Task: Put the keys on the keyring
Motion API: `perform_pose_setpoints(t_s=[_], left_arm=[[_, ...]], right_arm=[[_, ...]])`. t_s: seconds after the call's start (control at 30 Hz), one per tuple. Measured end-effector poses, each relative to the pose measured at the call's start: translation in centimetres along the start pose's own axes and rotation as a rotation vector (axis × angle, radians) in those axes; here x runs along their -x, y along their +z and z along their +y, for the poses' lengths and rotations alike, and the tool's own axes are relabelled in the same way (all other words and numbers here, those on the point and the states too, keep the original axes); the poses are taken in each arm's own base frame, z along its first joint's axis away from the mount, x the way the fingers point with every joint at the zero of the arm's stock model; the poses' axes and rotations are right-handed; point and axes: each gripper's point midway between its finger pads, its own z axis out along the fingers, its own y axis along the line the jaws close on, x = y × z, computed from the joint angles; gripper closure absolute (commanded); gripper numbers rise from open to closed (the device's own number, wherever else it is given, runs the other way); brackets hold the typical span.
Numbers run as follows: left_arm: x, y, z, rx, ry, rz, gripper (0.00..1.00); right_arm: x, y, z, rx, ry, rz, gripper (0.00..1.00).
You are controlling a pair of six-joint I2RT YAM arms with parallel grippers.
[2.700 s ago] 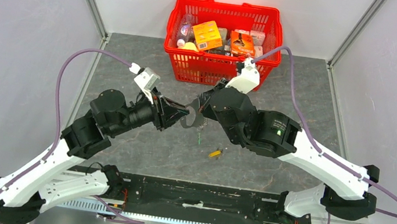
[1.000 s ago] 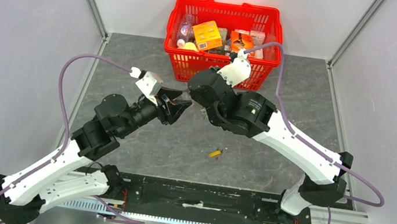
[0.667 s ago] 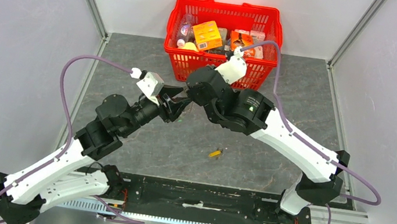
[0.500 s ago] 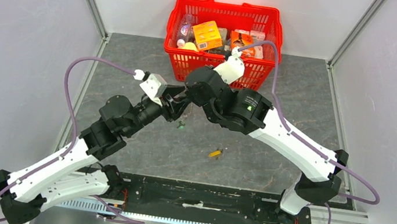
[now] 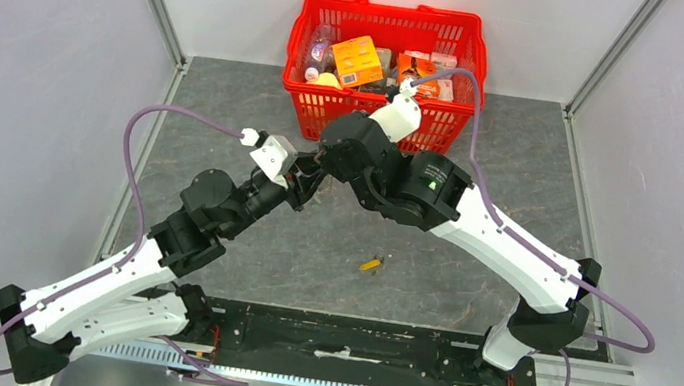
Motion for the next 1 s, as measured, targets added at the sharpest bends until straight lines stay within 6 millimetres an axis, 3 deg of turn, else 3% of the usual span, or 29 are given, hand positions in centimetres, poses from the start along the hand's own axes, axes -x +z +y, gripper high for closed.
perform_pose_setpoints(t_s=[0.37,1.0], left_arm=[[0.66,-0.40,0.34,0.015,0.020,-0.022,0.98],[0.40,-0.48,0.39,0.016,0.049,-0.010,0.98]], right_arm=[[-0.38,0.27,0.09,0.009,0.011,0.007,1.00],[-0.68,-0.27,0.28,0.040,0.037,0.038,1.00]])
